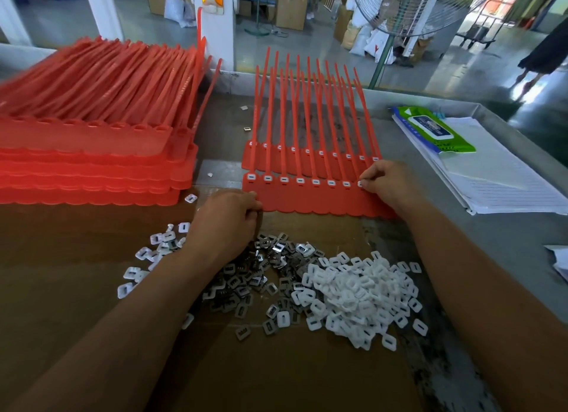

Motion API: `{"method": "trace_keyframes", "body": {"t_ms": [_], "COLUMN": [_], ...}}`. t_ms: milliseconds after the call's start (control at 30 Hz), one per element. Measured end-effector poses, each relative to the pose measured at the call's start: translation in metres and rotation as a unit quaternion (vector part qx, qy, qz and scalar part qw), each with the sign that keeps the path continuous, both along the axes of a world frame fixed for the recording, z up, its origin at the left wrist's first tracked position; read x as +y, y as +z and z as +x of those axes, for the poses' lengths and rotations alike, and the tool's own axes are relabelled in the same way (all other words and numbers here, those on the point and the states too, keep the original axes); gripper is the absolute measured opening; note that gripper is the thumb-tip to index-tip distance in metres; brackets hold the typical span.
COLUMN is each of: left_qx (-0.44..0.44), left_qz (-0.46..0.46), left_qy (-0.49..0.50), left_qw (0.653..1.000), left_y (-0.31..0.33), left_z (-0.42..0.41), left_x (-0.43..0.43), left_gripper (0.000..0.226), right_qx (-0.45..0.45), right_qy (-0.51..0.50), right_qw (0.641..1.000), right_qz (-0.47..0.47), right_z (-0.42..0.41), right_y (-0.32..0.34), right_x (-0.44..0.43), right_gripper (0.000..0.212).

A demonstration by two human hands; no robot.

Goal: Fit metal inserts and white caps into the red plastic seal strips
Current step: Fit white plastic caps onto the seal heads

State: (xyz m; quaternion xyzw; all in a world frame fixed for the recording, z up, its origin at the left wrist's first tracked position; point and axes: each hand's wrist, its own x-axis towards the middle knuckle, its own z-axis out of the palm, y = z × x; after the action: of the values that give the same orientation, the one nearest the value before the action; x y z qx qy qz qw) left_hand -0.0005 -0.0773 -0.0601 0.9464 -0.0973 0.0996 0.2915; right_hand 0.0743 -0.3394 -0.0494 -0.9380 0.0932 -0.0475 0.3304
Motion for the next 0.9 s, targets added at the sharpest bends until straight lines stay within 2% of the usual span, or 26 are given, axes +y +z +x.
{"method": "trace_keyframes", "body": {"t_ms": [300, 600, 900], "left_qx": [0.003, 0.003, 0.003], "left_qz": [0.003, 0.002, 0.005], "left_qy": [-0.001, -0.001, 0.0], "left_qw": [1.0, 1.0, 1.0], "left_y": [0.001, 0.001, 0.002], "left_z": [0.001, 0.001, 0.001], "left_x": [-0.001, -0.001, -0.002], "left_gripper": [0.027, 0.028, 0.028], "right_qx": [0.032, 0.028, -0.027], "right_qy": [-0.046, -0.062, -0.013], "right_qw": [0.997, 0.998, 0.999], "right_qz": [0.045, 0.015, -0.043], "right_z": [0.009, 0.008, -0.005], "right_y": [0.008, 0.01, 0.002], "right_x": [0.003, 0.007, 0.003], "right_gripper": [0.025, 0.023, 0.022]}}
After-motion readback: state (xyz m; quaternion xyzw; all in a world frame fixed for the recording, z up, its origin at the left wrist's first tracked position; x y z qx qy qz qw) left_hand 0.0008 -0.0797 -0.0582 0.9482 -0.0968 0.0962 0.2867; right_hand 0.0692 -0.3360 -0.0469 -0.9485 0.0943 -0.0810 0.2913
